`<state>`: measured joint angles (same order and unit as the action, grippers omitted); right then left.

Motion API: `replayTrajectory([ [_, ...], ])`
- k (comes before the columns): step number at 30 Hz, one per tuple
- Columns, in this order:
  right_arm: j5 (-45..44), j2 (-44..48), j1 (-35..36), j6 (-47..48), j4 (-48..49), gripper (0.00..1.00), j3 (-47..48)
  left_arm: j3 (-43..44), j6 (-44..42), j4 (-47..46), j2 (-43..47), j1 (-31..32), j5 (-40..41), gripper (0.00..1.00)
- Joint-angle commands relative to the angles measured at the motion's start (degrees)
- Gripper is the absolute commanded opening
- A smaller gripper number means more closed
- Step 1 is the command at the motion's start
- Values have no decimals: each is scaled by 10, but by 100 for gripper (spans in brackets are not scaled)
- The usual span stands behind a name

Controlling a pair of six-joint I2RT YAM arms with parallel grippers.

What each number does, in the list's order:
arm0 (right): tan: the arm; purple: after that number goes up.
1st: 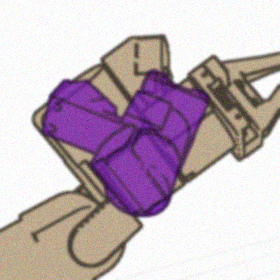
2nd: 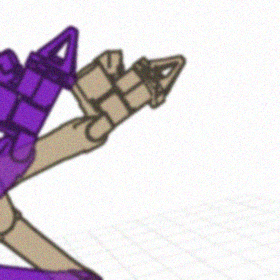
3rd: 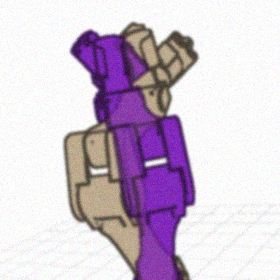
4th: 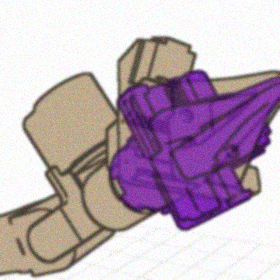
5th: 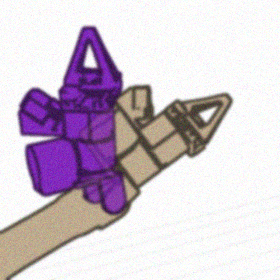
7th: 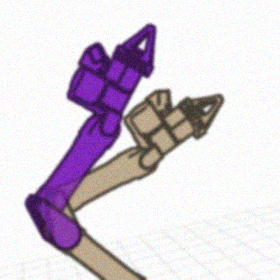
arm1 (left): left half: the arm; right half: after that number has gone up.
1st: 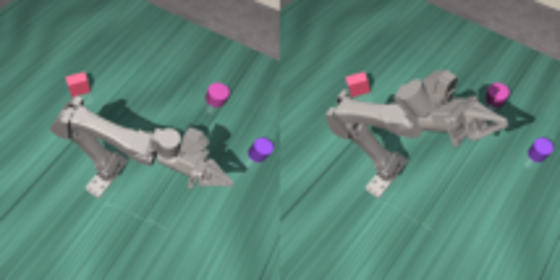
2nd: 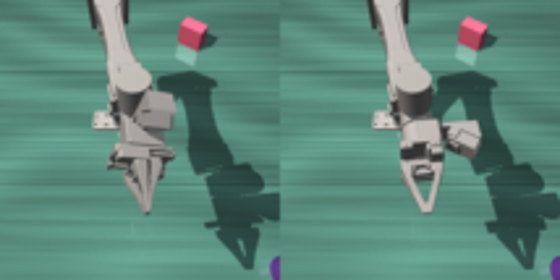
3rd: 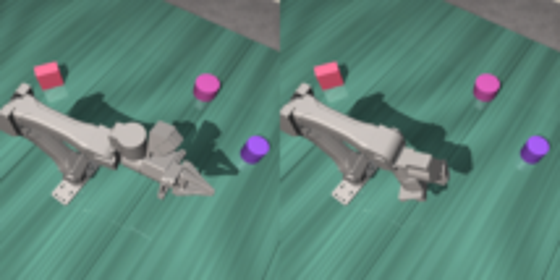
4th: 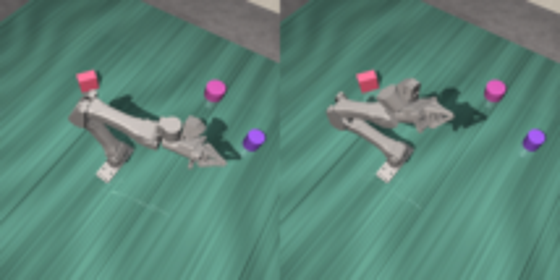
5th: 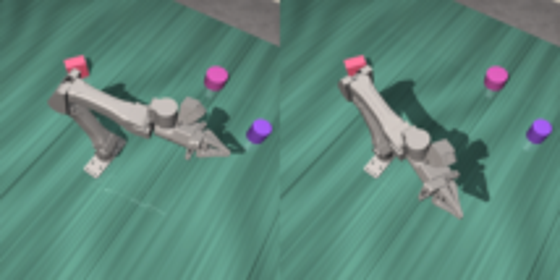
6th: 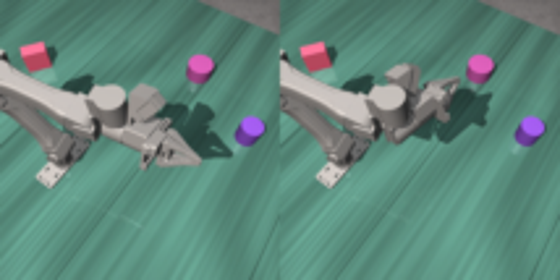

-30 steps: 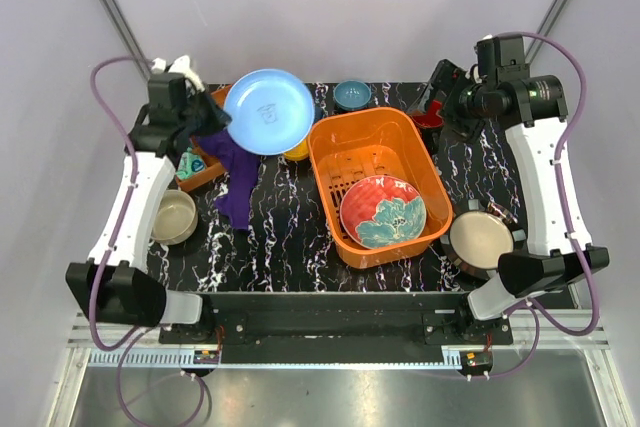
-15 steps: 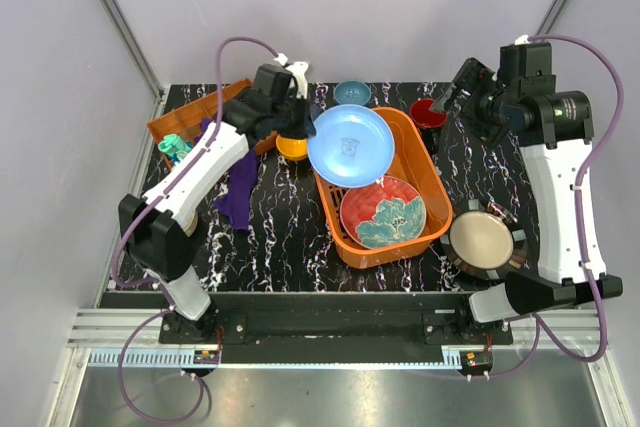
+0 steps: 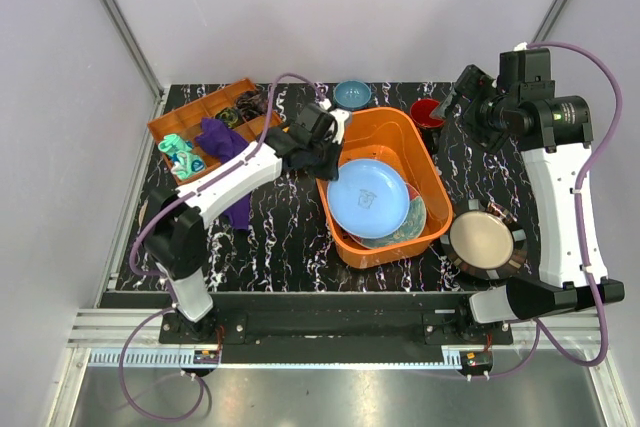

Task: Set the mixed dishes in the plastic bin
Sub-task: Place the plate in the plastic bin.

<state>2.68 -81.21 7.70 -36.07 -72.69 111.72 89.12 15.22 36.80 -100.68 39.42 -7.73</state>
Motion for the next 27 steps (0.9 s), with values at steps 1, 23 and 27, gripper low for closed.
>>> replayTrajectory([
  [1, 14, 8, -5, 10, 12, 100, 1, -28, 17, -54, -8, -2, 0, 0],
  [23, 29, 14, -8, 24, -6, 100, -5, -3, 26, -80, -101, 50, -23, 0],
  [27, 30, 16, -8, 21, -6, 100, -12, -2, 24, -77, -102, 49, -21, 3],
])
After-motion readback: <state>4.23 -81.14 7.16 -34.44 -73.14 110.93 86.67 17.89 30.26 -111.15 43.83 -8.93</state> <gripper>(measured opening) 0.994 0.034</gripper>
